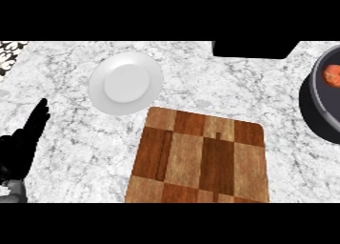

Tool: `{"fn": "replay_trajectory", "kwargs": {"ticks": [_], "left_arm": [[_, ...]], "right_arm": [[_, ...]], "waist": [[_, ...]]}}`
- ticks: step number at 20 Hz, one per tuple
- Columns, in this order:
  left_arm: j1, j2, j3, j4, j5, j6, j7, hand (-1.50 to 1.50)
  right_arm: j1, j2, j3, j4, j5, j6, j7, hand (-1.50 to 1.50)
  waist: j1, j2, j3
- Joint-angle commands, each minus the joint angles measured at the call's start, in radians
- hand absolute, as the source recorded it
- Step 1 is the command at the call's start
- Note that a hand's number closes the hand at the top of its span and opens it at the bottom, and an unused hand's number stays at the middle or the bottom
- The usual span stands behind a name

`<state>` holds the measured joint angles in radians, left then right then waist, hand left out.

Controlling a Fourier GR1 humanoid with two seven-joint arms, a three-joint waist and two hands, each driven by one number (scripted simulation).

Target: Pick the squash from the cutting board and place it in the pot

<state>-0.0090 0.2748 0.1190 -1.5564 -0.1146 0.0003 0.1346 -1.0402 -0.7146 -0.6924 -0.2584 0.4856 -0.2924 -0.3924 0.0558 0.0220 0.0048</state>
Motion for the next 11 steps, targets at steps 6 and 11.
{"fn": "replay_trajectory", "kwargs": {"ticks": [6,11], "left_arm": [[0.007,-0.011,0.002,-0.004,-0.022,0.015,0.026,0.00],[0.012,0.022,0.068,0.025,0.023,-0.021,0.006,0.00]], "right_arm": [[0.070,-0.076,-0.083,0.026,-0.135,0.241,-0.055,-1.50],[0.218,-0.082,-0.108,-0.012,-0.199,0.288,-0.142,-1.50]], "waist": [[-0.034,-0.013,-0.003],[-0.050,-0.019,-0.004]]}}
